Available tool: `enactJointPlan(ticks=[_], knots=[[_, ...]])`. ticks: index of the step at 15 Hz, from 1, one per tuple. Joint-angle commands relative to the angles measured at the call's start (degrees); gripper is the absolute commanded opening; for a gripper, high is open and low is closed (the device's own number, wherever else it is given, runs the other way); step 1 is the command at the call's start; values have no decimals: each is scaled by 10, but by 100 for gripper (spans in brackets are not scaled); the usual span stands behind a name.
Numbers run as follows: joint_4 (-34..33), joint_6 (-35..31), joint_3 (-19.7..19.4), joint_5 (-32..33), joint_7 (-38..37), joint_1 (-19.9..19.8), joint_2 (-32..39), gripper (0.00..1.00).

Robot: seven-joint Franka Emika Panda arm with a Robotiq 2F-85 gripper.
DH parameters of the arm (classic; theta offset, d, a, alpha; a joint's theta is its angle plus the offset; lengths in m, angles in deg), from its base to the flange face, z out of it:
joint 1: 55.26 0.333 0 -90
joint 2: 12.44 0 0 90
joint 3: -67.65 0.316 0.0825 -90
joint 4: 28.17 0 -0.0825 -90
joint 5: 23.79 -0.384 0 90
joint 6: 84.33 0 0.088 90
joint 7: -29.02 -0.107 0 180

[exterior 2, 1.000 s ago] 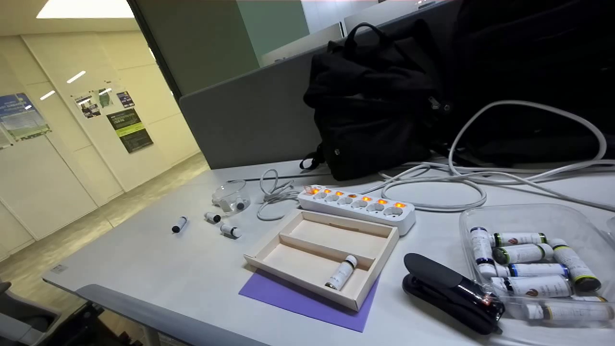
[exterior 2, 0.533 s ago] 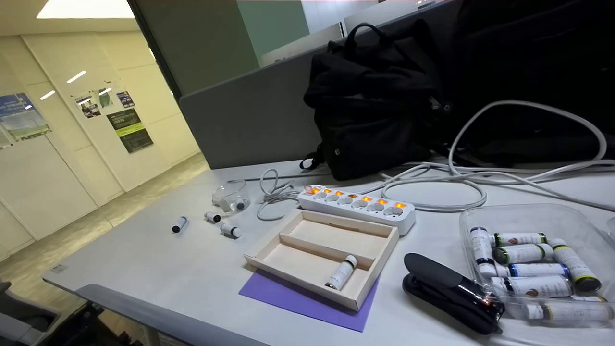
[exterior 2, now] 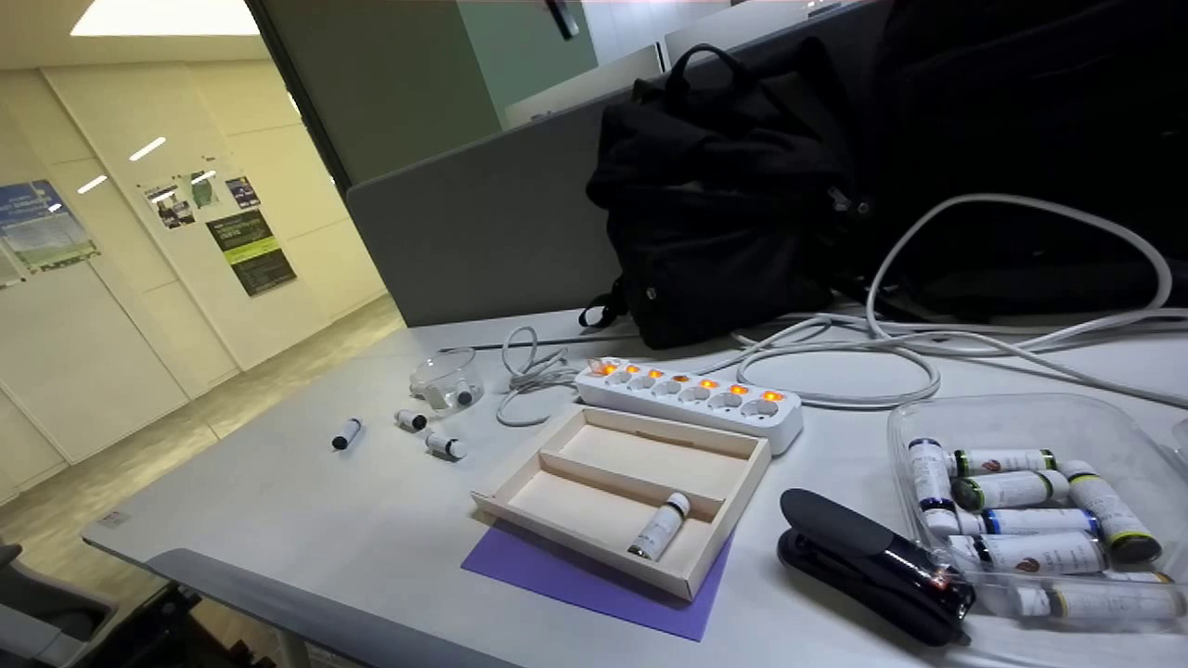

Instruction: Switch off the third switch from the right

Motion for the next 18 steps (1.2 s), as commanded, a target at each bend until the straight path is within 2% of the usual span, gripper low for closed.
enactJointPlan(ticks=[1, 2, 3, 5, 7, 16, 18], knots=[[-140, 57, 1, -75, 7, -19, 143, 100], [-169, 96, 7, -101, 10, -28, 171, 100], [-88, 35, 14, -65, 4, -29, 108, 100], [-135, 65, 19, -87, 5, -37, 158, 100], [-152, 73, 20, -89, 5, -38, 175, 100], [-157, 81, 20, -90, 5, -38, 172, 100], [-168, 64, 26, -97, -3, -41, 199, 100]])
